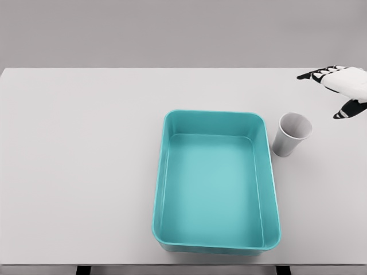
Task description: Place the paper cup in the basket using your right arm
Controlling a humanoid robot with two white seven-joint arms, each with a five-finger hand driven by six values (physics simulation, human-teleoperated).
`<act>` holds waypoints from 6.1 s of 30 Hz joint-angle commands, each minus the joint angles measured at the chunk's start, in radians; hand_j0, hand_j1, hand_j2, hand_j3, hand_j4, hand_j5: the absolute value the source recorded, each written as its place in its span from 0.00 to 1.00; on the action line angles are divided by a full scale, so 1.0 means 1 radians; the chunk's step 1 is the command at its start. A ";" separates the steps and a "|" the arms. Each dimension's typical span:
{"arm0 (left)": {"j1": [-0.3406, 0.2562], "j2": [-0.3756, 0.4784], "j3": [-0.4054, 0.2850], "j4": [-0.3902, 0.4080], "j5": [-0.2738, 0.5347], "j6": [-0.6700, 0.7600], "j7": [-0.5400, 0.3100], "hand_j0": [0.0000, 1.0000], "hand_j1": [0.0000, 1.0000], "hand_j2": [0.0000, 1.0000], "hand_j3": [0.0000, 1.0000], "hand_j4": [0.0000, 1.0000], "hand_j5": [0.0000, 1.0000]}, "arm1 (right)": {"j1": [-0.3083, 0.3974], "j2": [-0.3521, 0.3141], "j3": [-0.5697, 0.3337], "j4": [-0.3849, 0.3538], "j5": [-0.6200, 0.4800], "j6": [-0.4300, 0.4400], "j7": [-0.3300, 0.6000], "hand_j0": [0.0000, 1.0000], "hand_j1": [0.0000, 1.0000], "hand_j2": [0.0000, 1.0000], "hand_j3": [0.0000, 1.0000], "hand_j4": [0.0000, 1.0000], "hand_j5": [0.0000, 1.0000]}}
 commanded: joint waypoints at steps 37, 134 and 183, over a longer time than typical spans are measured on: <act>0.000 0.000 0.000 0.000 0.000 0.000 -0.001 1.00 1.00 1.00 1.00 1.00 1.00 | 0.017 0.221 0.116 0.740 -0.870 -0.345 0.113 0.99 0.99 0.99 0.99 0.99 0.99; 0.000 0.000 0.000 0.000 0.000 0.000 0.001 1.00 1.00 1.00 1.00 1.00 1.00 | 0.015 0.224 0.042 0.054 -0.539 -0.533 0.113 0.68 0.68 0.68 0.68 0.68 0.68; 0.000 0.000 0.000 0.000 0.000 0.000 0.001 1.00 1.00 1.00 1.00 1.00 1.00 | 0.149 0.155 -0.203 0.167 -0.675 -0.533 0.113 1.00 1.00 1.00 1.00 1.00 1.00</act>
